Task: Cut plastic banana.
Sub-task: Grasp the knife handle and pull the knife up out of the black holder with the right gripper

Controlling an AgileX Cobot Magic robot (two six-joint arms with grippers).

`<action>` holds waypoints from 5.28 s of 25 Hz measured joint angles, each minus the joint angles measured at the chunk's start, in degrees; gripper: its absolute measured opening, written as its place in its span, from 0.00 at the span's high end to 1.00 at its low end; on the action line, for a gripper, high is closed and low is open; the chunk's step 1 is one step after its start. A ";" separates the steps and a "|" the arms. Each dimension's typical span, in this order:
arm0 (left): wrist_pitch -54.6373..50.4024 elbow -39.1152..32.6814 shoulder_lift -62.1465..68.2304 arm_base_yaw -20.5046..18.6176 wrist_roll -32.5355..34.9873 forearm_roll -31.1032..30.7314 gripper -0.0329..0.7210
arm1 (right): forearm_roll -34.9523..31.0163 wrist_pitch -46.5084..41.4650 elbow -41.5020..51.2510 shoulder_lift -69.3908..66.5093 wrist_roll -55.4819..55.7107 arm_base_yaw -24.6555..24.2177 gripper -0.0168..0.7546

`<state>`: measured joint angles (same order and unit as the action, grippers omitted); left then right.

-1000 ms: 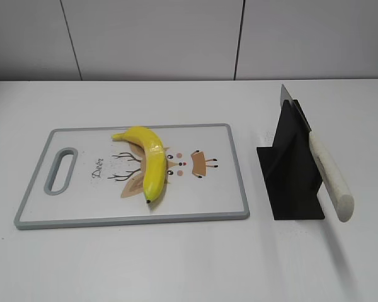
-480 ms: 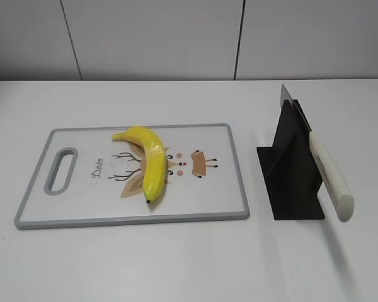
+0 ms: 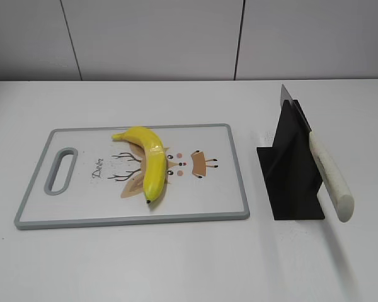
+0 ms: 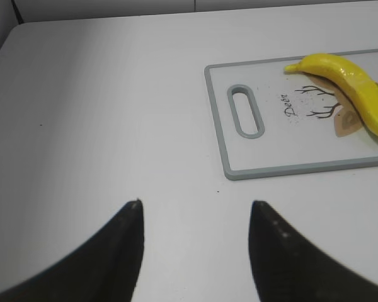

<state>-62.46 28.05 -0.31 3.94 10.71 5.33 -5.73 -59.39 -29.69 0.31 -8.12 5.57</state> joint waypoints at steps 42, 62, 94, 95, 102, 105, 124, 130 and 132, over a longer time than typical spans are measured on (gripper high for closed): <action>0.00 0.00 0.00 0.00 0.00 0.00 0.29 | 1.77 -10.05 -22.85 -57.04 17.21 13.18 0.24; 0.00 0.00 0.00 0.00 0.00 0.00 0.29 | 1.29 -3.83 -35.42 -86.66 19.32 17.78 0.24; 0.00 0.00 0.00 0.00 0.00 0.00 0.29 | -2.00 -5.03 -35.42 -98.32 26.26 17.78 0.76; 0.00 0.00 0.00 0.00 0.00 0.00 0.29 | -2.06 -5.03 -35.42 -98.32 26.26 17.78 0.76; 0.00 0.00 0.00 0.00 0.00 0.00 0.29 | -2.35 -5.54 -36.53 -96.51 26.31 17.78 0.76; 0.00 0.00 0.00 0.00 0.00 0.00 0.29 | -2.00 -6.09 -38.13 -95.01 26.55 17.78 0.76; 0.00 0.00 0.00 0.00 0.00 0.00 0.29 | 3.21 -10.48 -56.93 -90.47 25.36 17.78 0.76; 0.00 0.00 0.00 0.00 0.00 0.00 0.29 | 4.38 -10.14 -58.04 -90.58 16.25 17.78 0.76; 0.20 0.00 0.00 0.00 0.00 0.00 0.29 | 4.10 -8.41 -58.04 -91.06 14.12 17.78 0.76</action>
<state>-62.26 28.05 -0.31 3.94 10.71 5.33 -1.64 -67.80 -87.73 -90.76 5.99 23.35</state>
